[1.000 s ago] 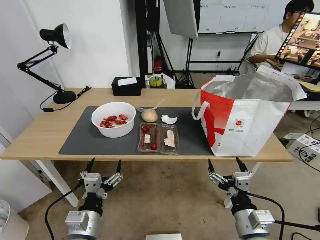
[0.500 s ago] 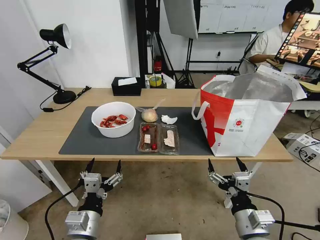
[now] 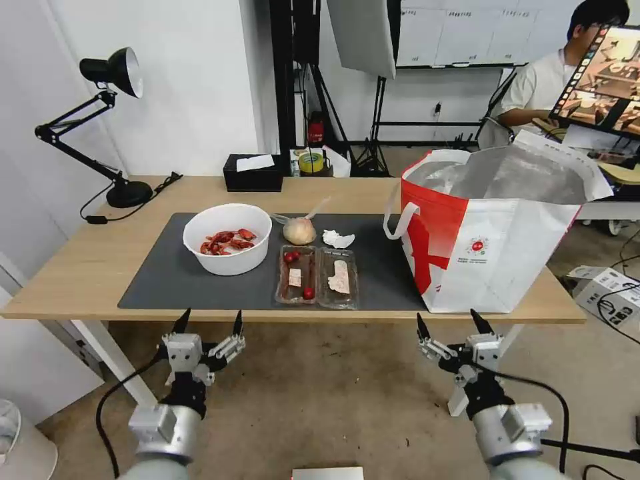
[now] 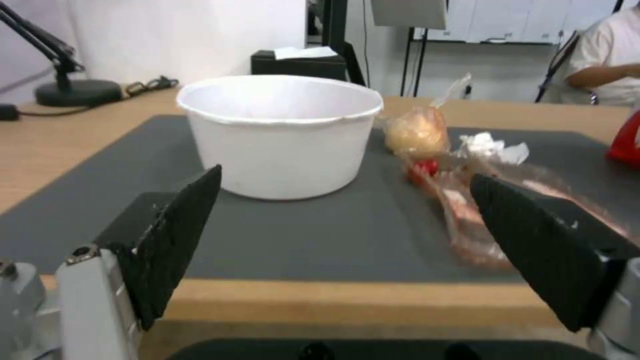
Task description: Pick up the trash from the table and place it into the takeout bag.
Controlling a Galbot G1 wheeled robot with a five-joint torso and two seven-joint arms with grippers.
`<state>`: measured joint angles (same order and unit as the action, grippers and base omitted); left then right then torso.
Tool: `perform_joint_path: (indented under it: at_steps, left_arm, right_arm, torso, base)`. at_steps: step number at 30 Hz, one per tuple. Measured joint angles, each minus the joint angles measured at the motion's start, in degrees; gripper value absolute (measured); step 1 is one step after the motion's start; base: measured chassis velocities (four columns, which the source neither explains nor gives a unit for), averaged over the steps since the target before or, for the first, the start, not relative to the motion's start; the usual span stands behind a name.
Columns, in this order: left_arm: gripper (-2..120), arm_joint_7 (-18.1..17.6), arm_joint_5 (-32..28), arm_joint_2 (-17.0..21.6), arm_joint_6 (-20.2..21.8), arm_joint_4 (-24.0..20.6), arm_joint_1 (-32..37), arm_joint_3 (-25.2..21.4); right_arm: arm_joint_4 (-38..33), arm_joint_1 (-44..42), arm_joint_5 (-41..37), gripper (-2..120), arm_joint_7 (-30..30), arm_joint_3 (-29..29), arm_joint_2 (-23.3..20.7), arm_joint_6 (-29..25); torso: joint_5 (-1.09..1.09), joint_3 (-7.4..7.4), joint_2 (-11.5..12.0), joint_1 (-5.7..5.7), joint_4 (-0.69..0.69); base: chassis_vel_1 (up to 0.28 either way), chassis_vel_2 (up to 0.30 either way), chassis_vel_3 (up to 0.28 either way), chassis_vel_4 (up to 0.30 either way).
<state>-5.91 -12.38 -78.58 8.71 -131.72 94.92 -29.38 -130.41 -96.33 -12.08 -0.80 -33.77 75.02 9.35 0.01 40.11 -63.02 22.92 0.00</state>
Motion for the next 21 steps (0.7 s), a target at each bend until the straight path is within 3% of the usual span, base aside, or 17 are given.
perform_joint_path:
  at_steps: [4, 7, 9, 12, 21]
  left_arm:
    - [100, -2.3, -4.9, 3.2, 3.4, 0.0, -3.5, 0.8]
    - [100, -2.4, -5.3, 3.6, 3.4, 0.1, -4.1, 0.9]
    - [100, -4.2, -11.5, 7.6, 4.6, 1.2, -8.0, 2.6]
    - [100, -4.4, -14.0, 9.7, 4.2, 2.1, -9.5, 3.9]
    - [100, -3.4, -13.5, 9.9, 3.1, 2.6, -8.7, 4.3]
  right_arm:
    - [0.6, 3.2, -5.0, 100, -0.4, -1.0, -5.1, 3.9]
    - [0.7, 3.4, -5.5, 100, -0.2, -0.9, -5.9, 3.7]
    - [2.1, 5.9, -12.0, 100, 1.3, -1.3, -9.7, 4.1]
    - [2.9, 7.4, -15.9, 100, 2.3, -1.7, -11.8, 4.0]
    - [3.6, 6.4, -17.3, 100, 3.3, -1.0, -10.2, 1.3]
  torso:
    - [-0.02, 0.0, 0.0, 0.0, 0.01]
    - [0.0, 0.01, 0.0, 0.01, 0.01]
    - [-0.01, 0.0, 0.0, -0.01, 0.0]
    - [-0.03, 0.01, 0.0, 0.01, 0.02]
    - [-0.02, 0.0, 0.0, 0.0, 0.0]
  base:
    - [0.0, 0.0, 0.0, 0.0]
    - [0.0, 0.0, 0.0, 0.0]
    - [0.0, 0.0, 0.0, 0.0]
    - [0.0, 0.0, 0.0, 0.0]
    - [0.0, 0.0, 0.0, 0.0]
